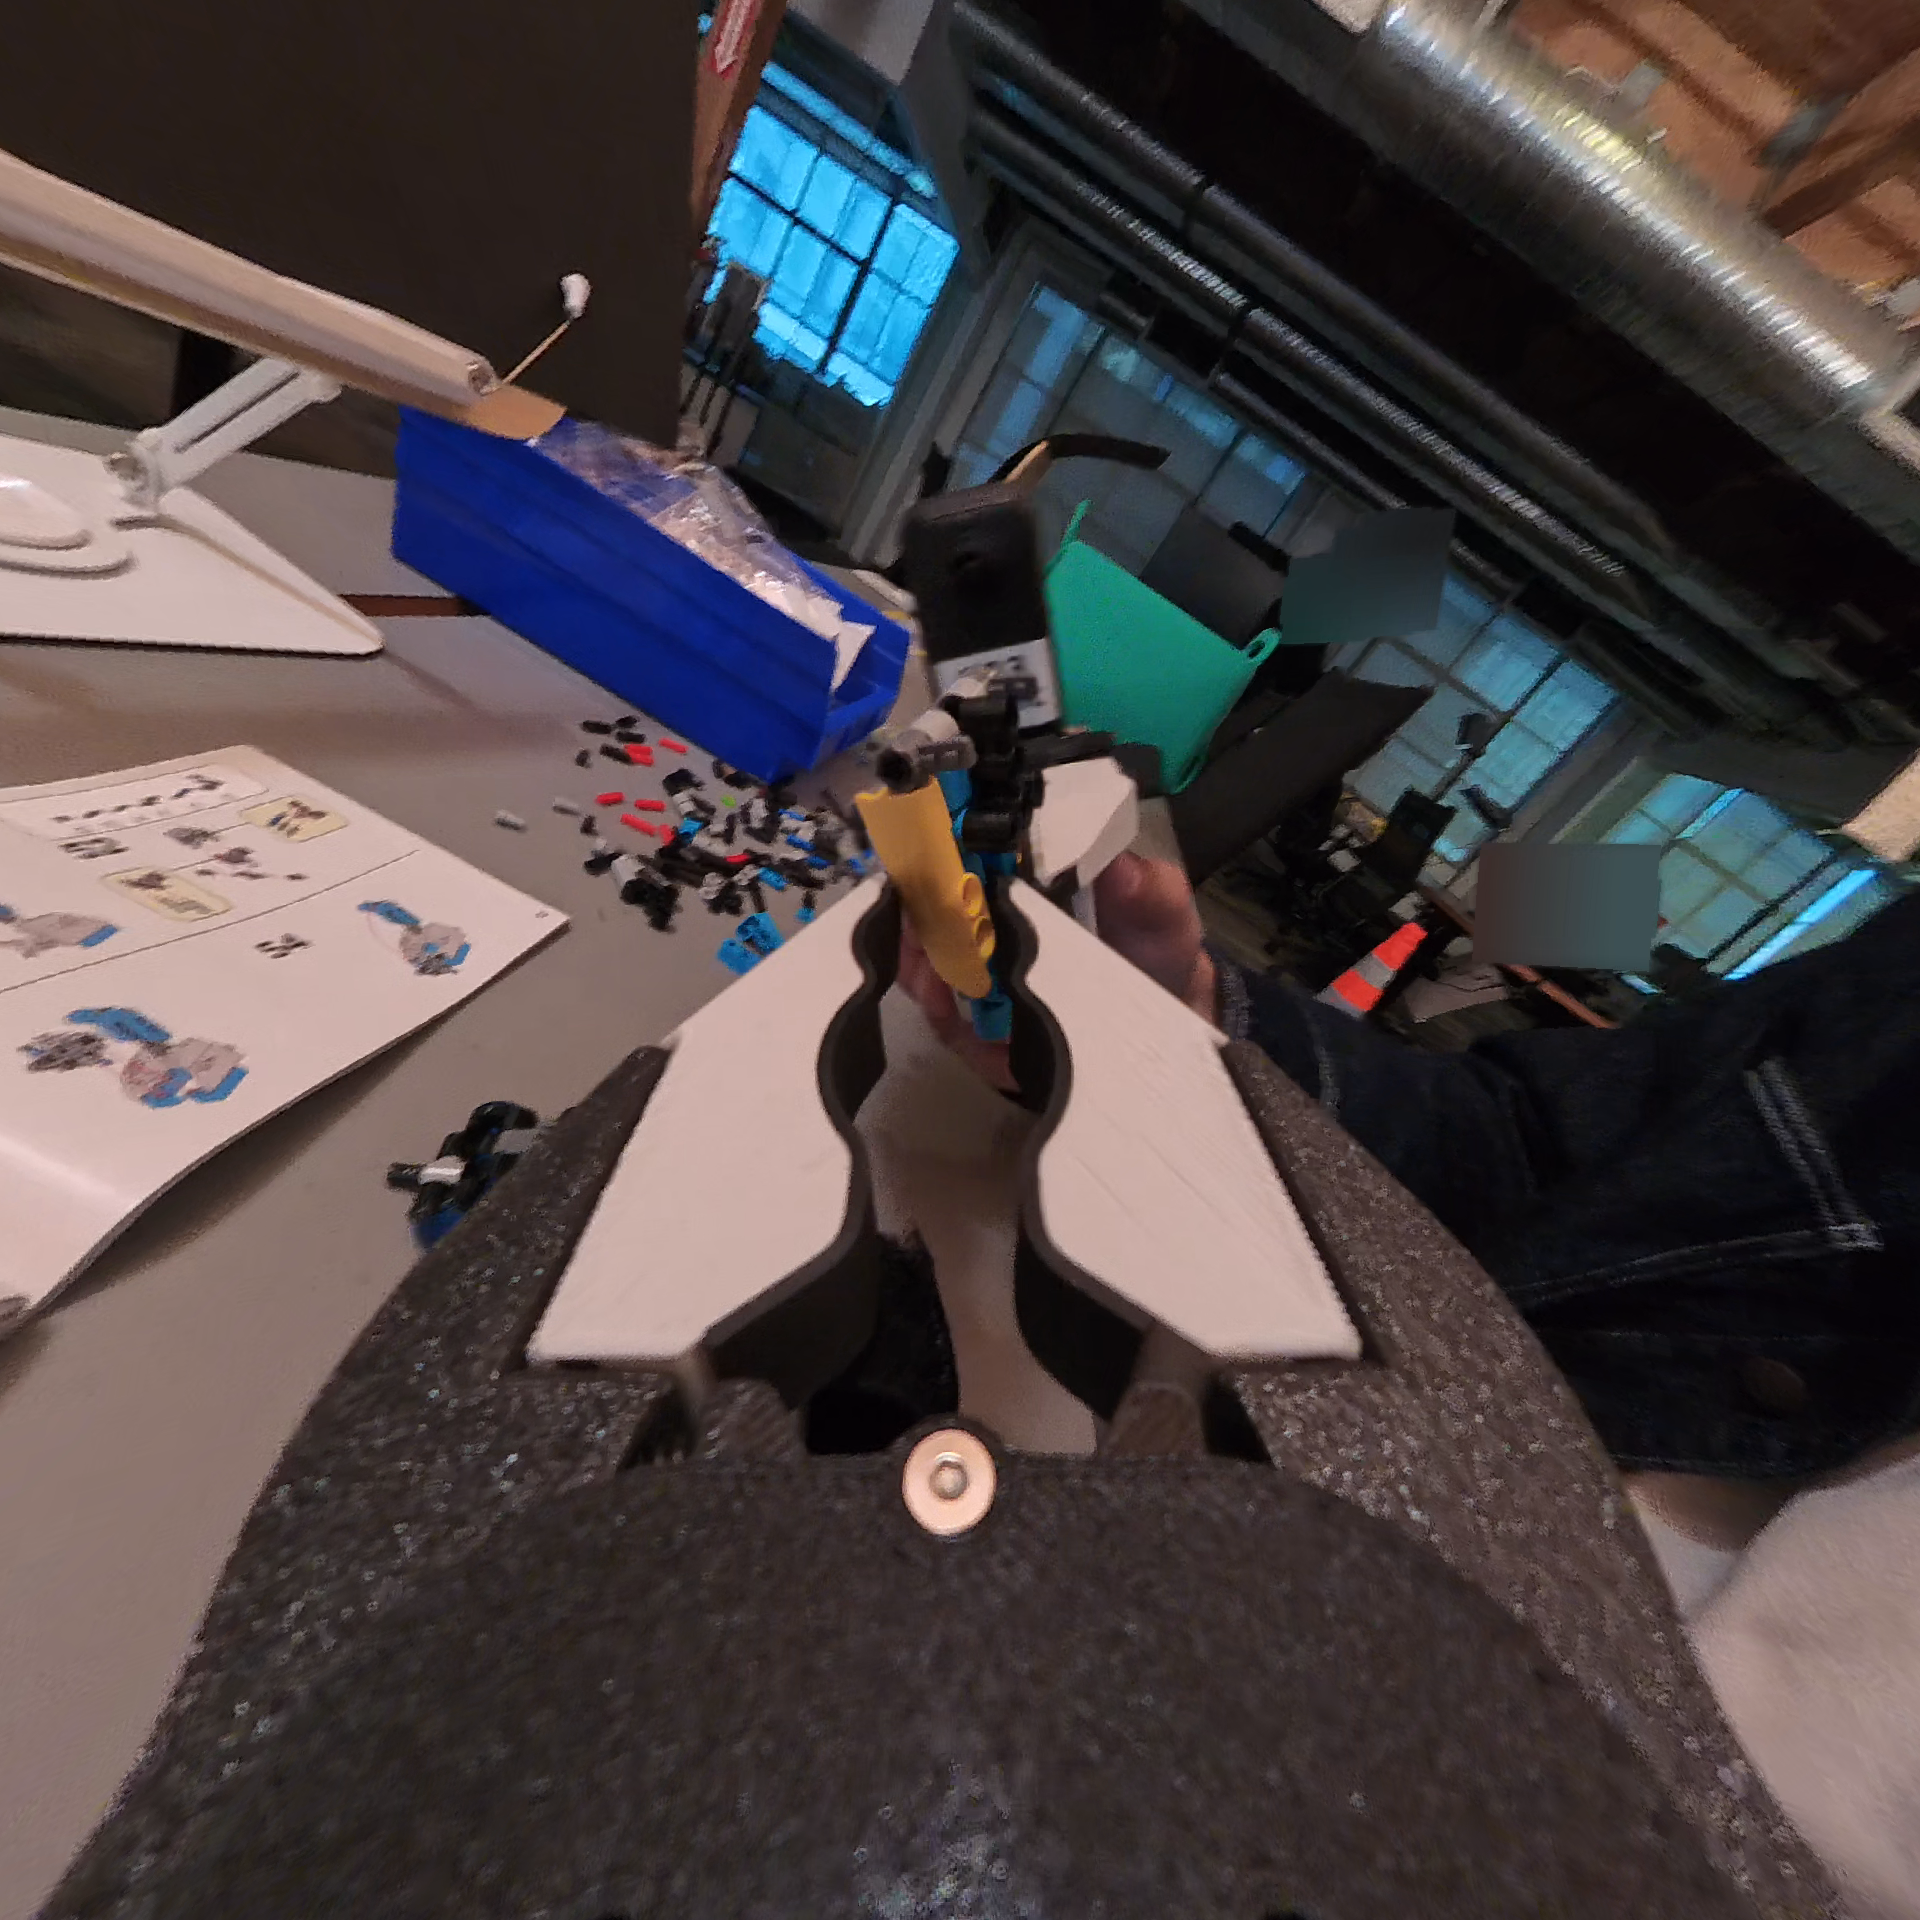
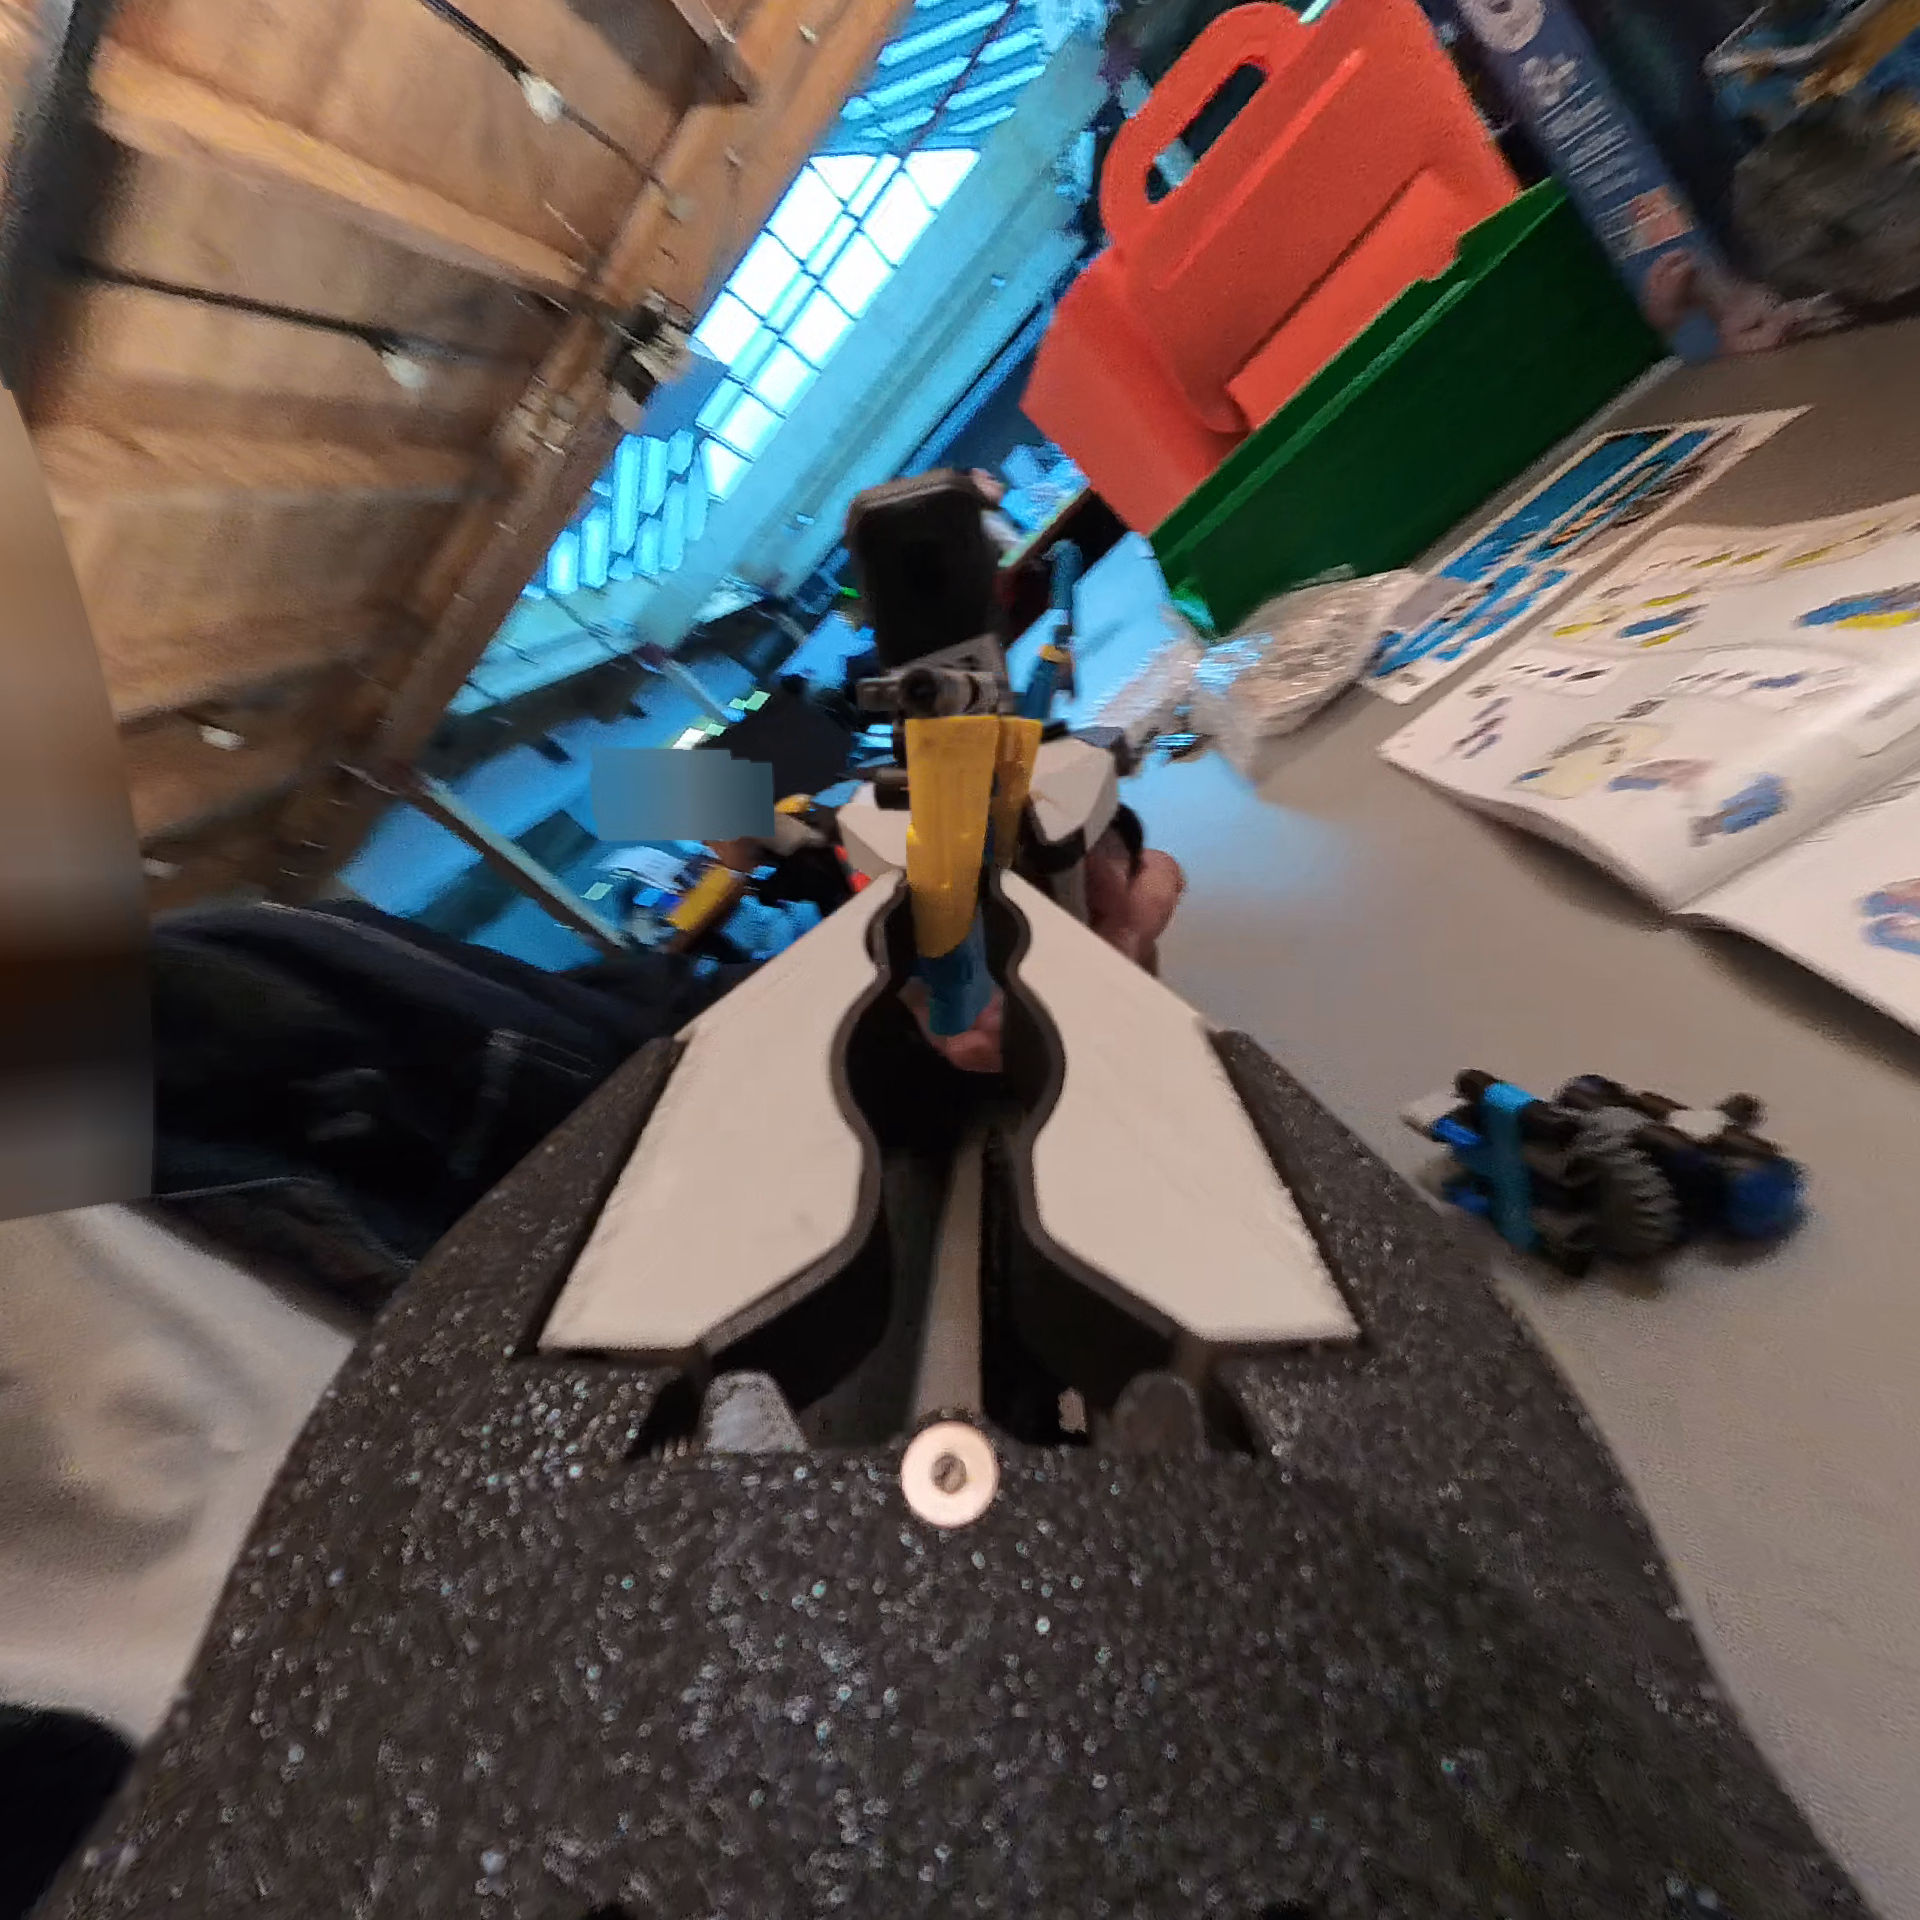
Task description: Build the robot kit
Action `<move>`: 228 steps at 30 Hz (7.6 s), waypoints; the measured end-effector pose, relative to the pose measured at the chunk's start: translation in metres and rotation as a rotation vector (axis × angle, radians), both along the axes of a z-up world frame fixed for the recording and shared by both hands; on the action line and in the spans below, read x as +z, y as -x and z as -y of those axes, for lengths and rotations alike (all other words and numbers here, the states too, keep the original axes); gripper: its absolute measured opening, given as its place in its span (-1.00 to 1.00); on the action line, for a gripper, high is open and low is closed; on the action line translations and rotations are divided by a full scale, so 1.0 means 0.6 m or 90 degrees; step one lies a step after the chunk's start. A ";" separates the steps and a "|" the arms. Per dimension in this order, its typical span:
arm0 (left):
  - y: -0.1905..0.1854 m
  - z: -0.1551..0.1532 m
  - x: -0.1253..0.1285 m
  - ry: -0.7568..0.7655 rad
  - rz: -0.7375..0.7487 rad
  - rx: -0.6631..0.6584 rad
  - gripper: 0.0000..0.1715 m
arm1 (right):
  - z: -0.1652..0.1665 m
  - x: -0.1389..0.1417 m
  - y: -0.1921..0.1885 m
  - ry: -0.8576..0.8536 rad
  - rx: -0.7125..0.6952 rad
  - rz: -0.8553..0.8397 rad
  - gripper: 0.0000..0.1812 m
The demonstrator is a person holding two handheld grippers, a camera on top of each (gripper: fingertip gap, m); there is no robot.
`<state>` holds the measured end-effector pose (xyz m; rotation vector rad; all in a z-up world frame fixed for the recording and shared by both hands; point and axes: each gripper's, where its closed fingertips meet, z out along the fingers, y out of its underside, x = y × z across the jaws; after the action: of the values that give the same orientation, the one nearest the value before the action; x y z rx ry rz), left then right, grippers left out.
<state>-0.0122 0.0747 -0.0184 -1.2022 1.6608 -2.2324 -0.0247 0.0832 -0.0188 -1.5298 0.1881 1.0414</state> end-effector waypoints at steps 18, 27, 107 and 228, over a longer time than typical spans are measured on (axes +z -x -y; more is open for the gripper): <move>0.025 -0.008 0.045 0.147 0.013 -0.090 -0.78 | 0.013 0.030 0.019 -0.055 0.060 -0.062 -0.88; 0.025 -0.004 0.043 0.056 0.070 -0.039 -0.85 | 0.014 0.031 0.016 -0.051 0.068 -0.102 -0.88; -0.066 -0.019 -0.213 -0.686 -0.031 0.150 -0.82 | 0.024 -0.220 -0.107 0.591 -0.242 0.493 -0.80; -0.049 0.012 -0.215 -0.667 -0.080 0.137 -0.81 | 0.027 -0.184 -0.077 0.361 -0.289 0.282 -0.70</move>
<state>0.0172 0.0675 -0.1473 -1.1021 2.1342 -0.8789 0.0215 0.0670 -0.1294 -2.0584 0.5214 0.2766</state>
